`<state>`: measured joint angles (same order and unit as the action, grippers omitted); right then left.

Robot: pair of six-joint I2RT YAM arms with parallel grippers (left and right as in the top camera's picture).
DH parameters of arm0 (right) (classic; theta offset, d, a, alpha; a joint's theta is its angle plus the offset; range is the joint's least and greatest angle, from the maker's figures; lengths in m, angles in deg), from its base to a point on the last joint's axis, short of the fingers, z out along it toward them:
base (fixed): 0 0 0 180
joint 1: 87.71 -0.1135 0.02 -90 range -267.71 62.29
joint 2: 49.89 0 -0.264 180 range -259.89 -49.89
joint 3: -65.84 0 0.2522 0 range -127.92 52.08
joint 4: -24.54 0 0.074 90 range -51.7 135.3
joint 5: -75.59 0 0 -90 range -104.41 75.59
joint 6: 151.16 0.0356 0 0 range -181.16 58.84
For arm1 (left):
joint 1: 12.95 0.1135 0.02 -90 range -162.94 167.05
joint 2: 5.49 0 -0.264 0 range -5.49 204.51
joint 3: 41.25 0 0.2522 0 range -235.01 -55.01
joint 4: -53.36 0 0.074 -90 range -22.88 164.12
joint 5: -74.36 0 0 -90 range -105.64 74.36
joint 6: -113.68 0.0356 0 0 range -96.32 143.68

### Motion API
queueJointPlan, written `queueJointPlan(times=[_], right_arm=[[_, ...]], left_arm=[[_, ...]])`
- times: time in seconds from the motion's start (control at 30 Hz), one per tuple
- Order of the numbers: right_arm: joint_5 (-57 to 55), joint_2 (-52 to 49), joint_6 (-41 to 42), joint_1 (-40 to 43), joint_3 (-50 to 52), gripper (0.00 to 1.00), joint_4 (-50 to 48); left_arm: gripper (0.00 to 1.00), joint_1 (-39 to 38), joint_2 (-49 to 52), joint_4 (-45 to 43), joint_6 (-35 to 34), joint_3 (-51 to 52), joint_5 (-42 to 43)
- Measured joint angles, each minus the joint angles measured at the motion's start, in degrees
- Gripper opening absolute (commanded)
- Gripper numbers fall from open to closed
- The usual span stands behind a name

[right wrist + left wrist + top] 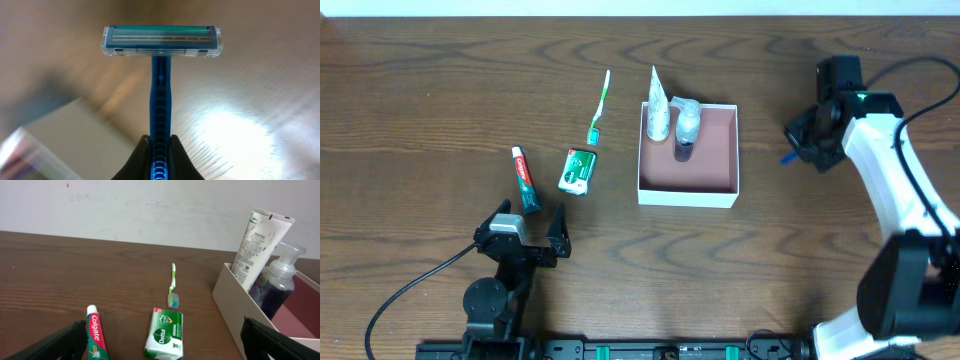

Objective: Pack container
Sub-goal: 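Lift the razor and carry it left over the box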

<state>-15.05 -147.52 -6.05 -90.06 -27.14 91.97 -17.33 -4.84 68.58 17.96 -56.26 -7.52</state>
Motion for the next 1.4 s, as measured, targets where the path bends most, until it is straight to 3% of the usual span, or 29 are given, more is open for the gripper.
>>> queueJointPlan(times=[0.4, 0.6, 1.13, 1.4], right_arm=[[2.80, 3.96, -19.74, -14.73, -0.68, 0.02, -8.39], [2.60, 3.48, -25.35, -19.12, -0.68, 0.02, -9.86], [2.40, 3.32, -26.29, -27.47, -0.68, 0.05, -10.27], [2.56, 3.30, -20.37, -30.36, -0.68, 0.04, -10.45]], left_arm=[[0.98, 0.02, 0.00, 0.00, 0.00, 0.00, 0.00], [0.98, 0.02, 0.00, 0.00, 0.00, 0.00, 0.00], [0.98, 0.02, 0.00, 0.00, 0.00, 0.00, 0.00], [0.98, 0.02, 0.00, 0.00, 0.00, 0.00, 0.00]])
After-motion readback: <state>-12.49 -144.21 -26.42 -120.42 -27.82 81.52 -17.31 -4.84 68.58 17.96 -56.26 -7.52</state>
